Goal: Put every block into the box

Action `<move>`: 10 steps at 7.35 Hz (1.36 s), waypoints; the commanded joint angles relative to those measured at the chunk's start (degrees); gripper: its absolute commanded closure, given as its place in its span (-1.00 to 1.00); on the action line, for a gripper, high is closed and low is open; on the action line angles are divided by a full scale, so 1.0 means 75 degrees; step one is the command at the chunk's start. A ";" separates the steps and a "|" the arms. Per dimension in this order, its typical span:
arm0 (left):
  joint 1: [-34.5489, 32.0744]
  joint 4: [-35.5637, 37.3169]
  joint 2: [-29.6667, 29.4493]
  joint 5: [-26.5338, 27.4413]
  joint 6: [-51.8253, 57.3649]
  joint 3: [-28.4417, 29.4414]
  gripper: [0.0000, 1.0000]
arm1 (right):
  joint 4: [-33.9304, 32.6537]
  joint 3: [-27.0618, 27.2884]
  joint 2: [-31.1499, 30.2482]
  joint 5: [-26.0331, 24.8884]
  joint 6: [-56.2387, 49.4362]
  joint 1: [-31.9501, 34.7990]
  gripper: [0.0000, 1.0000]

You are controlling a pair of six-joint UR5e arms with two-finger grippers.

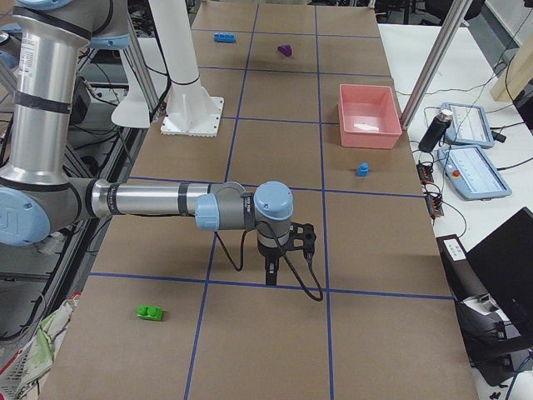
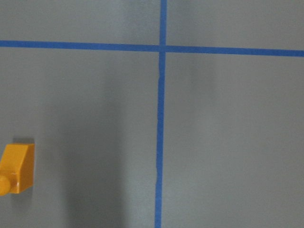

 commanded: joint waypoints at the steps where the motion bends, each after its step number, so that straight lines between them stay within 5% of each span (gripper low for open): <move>1: 0.0000 -0.0076 -0.0036 -0.0004 -0.0005 0.0004 -1.00 | 0.0850 -0.0036 0.0226 0.0398 0.1085 -0.0702 -1.00; 3: 0.0000 -0.0087 -0.0047 -0.0004 0.0007 0.0028 -1.00 | 0.1788 -0.0059 0.0822 0.0096 0.3391 -0.2094 -1.00; 5: 0.0000 -0.0087 -0.0047 -0.0016 0.0007 0.0016 -1.00 | 0.2550 -0.0083 0.1012 -0.1434 0.5163 -0.3699 -1.00; 6: 0.0000 -0.0087 -0.0047 -0.0016 0.0007 0.0016 -1.00 | 0.3285 -0.0454 0.1001 -0.1662 0.5728 -0.4124 -1.00; 8: 0.0000 -0.0087 -0.0047 -0.0027 0.0007 0.0016 -1.00 | 0.4530 -0.1217 0.0826 -0.1676 0.5991 -0.4292 -1.00; 10: 0.0000 -0.0087 -0.0047 -0.0027 0.0007 0.0016 -1.00 | 0.4547 -0.1219 0.0580 -0.1641 0.5992 -0.4315 -1.00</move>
